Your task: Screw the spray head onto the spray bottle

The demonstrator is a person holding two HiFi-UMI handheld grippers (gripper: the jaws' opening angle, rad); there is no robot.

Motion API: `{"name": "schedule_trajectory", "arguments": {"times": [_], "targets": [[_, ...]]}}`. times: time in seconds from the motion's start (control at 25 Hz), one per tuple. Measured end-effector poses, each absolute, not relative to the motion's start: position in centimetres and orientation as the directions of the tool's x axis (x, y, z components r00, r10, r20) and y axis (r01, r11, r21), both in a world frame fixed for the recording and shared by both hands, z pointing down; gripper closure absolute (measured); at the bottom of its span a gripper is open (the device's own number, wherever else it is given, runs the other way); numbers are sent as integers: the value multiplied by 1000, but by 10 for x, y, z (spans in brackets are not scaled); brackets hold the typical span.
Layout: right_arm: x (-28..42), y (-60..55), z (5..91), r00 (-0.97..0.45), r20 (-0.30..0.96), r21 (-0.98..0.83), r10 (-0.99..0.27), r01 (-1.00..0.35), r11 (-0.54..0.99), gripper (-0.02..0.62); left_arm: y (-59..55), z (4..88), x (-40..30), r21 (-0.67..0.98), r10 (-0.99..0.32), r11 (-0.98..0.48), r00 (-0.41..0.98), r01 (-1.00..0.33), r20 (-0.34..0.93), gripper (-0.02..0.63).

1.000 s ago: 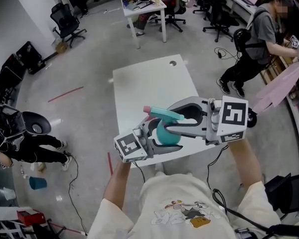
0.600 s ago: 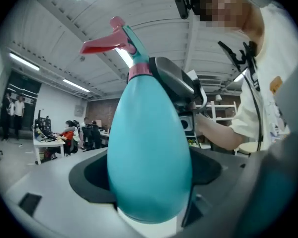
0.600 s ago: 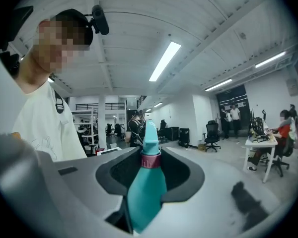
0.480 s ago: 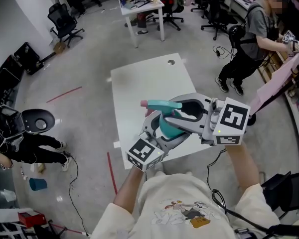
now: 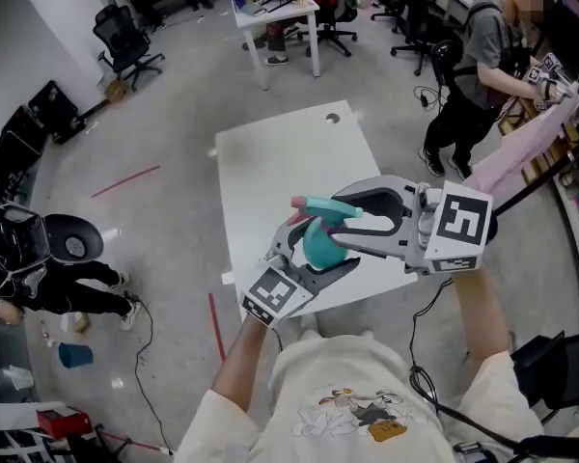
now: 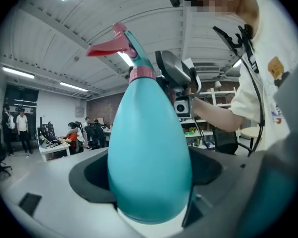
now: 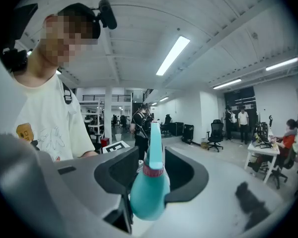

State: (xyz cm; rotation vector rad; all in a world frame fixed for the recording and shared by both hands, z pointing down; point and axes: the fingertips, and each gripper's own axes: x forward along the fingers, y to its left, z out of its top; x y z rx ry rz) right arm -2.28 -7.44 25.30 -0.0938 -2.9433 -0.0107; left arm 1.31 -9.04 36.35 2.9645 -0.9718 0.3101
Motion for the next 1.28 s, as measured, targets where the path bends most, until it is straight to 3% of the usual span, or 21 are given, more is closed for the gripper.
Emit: {"name": "schedule_trajectory", "arguments": {"times": [0.16, 0.44, 0.56, 0.64, 0.8, 1.28], "targets": [[-27, -70, 263, -962, 258, 38, 92, 105, 994, 445, -89, 365, 17, -72, -574, -817, 794, -572, 199, 181], [-29, -69, 271, -968, 202, -49, 147, 140, 989, 441, -88, 357, 15, -49, -581, -812, 797, -581, 164, 181], [-30, -66, 285, -969, 205, -84, 139, 124, 989, 357, -84, 355, 13, -43, -589, -807, 796, -589, 140, 181], [-32, -60, 297, -968, 222, -71, 118, 104, 992, 342, -80, 357, 13, -69, -598, -800, 787, -595, 150, 181], [-34, -57, 296, -982, 164, -109, 95, 78, 991, 341, -74, 362, 13, -95, -593, -805, 785, -586, 178, 181], [-32, -65, 303, -984, 169, -99, 53, 37, 994, 348, -79, 380, 15, -56, -601, -794, 767, -606, 222, 179]]}}
